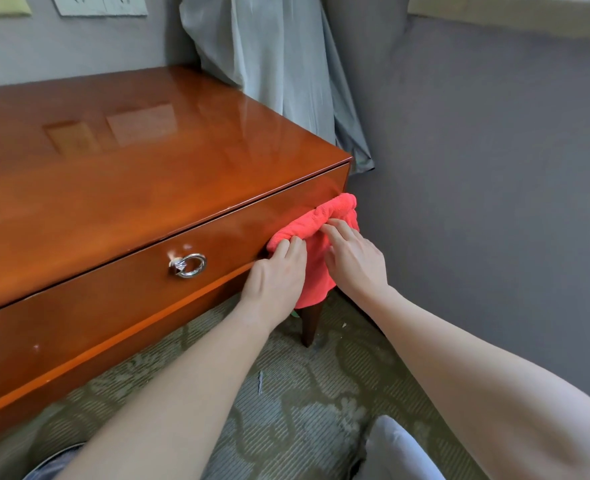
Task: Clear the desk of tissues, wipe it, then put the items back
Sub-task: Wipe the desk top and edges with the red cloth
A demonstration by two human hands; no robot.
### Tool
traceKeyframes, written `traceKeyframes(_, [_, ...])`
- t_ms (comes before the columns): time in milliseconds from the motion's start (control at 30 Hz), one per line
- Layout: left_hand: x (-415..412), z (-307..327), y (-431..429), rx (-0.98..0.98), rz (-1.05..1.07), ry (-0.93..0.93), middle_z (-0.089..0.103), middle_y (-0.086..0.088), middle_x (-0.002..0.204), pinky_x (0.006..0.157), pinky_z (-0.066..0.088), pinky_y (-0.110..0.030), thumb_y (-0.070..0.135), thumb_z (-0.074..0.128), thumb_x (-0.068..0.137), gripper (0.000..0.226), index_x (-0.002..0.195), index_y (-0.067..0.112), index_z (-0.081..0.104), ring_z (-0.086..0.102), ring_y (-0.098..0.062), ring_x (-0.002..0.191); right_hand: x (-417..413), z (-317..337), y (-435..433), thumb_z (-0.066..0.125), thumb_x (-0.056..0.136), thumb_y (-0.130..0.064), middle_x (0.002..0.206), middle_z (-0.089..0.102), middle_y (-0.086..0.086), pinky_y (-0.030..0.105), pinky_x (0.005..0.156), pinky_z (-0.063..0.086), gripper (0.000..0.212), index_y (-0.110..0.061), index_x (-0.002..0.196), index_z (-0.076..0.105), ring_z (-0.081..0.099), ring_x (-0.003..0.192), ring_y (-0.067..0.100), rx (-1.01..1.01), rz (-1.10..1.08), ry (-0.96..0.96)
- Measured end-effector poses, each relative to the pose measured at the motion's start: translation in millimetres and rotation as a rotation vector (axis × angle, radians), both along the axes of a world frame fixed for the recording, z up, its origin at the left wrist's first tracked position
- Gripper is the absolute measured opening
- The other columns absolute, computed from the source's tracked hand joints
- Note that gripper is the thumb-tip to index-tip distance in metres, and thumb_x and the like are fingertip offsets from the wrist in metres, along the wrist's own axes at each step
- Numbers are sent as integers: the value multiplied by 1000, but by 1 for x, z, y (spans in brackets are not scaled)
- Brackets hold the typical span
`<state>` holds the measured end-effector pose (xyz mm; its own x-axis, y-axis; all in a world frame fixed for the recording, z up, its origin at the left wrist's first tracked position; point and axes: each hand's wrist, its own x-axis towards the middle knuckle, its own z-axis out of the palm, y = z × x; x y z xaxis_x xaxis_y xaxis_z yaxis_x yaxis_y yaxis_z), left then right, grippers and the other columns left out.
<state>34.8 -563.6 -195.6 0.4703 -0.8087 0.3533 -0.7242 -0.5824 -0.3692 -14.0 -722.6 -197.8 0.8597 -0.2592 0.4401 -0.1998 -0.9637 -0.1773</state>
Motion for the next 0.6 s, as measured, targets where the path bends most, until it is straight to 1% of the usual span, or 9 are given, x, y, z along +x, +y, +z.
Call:
traceKeyframes(33, [0,-3,-1,-27,6,17,54,-4,119,55,43,-20,21,48,91,47,135,6,49,52,-15,103,0,-1,-4,51,92,-15,142,49,-5,33,83,50,45,-21,137,52,52,125,18,31,23,-6])
traceKeyframes(100, [-4,-13,2,-29,34,63,37,-15,145,90,48,-27,23,47,93,68,151,-1,23,41,-26,128,-5,-8,-11,52,90,-12,151,39,-6,30,88,49,56,-22,145,43,42,135,14,129,92,5])
traceKeyframes(133, [-7,-19,6,29,43,75,18,-21,156,108,38,-33,25,44,95,76,154,-2,6,27,-32,140,-7,-13,-14,53,90,-12,156,31,-6,28,95,46,63,-22,150,35,33,141,12,181,141,24])
traceKeyframes(167, [-10,-21,10,104,35,60,-3,-22,161,118,24,-39,26,41,97,80,154,-1,-9,10,-36,147,-10,-19,-16,55,91,-13,161,21,-6,27,105,39,69,-22,154,27,22,146,11,228,195,44])
traceKeyframes(200, [-10,-21,12,163,17,20,-20,-21,160,121,11,-42,27,38,98,82,152,0,-17,-5,-38,149,-10,-24,-17,56,93,-15,162,10,-6,27,114,29,73,-22,155,18,10,150,11,262,246,64])
traceKeyframes(267, [-7,-17,11,233,-14,-73,-35,-21,155,121,-7,-45,29,32,100,78,151,0,-21,-25,-37,146,-5,-31,-17,54,98,-24,159,-5,-6,28,121,9,74,-20,154,5,-5,150,14,308,299,84])
traceKeyframes(300, [-4,-14,10,255,-5,-107,-36,-21,154,120,-12,-45,29,29,101,76,151,1,-21,-30,-37,144,-1,-33,-16,52,100,-28,158,-9,-6,30,121,5,74,-19,153,1,-9,149,16,317,303,82])
traceKeyframes(467, [6,3,14,356,10,-177,-37,-22,153,117,-15,-42,23,24,103,71,148,1,-27,-36,-32,140,7,-28,-17,44,101,-39,158,-16,-5,39,123,5,74,-25,148,-12,-16,148,17,234,265,101])
traceKeyframes(600, [11,27,16,362,17,-270,-32,-21,156,114,-20,-44,25,21,104,68,150,0,-22,-39,-34,137,9,-10,-14,48,100,-37,157,-17,-6,41,122,5,79,-25,148,-13,-15,147,16,235,249,47])
